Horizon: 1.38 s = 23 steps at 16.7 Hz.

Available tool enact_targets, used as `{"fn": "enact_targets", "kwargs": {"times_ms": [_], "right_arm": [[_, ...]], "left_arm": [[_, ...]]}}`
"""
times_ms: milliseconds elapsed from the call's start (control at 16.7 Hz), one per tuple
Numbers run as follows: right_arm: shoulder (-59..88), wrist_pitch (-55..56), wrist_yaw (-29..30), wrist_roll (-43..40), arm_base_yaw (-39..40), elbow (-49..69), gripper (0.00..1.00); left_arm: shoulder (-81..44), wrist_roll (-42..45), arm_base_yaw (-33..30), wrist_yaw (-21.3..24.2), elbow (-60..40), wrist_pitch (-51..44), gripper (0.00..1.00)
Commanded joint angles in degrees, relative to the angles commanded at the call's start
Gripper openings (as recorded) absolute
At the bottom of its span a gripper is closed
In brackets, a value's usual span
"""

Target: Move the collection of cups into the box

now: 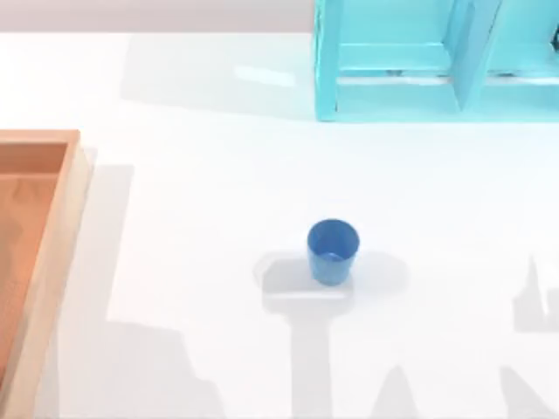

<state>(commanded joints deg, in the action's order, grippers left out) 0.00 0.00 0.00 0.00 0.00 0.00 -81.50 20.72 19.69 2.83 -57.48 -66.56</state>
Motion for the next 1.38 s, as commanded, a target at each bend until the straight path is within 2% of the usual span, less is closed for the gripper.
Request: {"fn": "enact_targets", "kwargs": {"times_ms": [240, 1020, 1380], "right_arm": [[0.0, 0.0, 0.0, 0.0, 0.0, 0.0, 1.0], [0.0, 0.0, 0.0, 0.0, 0.0, 0.0, 1.0], [0.0, 0.0, 0.0, 0.0, 0.0, 0.0, 1.0]], "left_arm": [[0.0, 0.01, 0.01, 0.0, 0.07, 0.07, 0.0], [0.0, 0.01, 0.01, 0.0, 0.07, 0.07, 0.98], [0.0, 0.01, 0.01, 0.0, 0.07, 0.07, 1.0]]}}
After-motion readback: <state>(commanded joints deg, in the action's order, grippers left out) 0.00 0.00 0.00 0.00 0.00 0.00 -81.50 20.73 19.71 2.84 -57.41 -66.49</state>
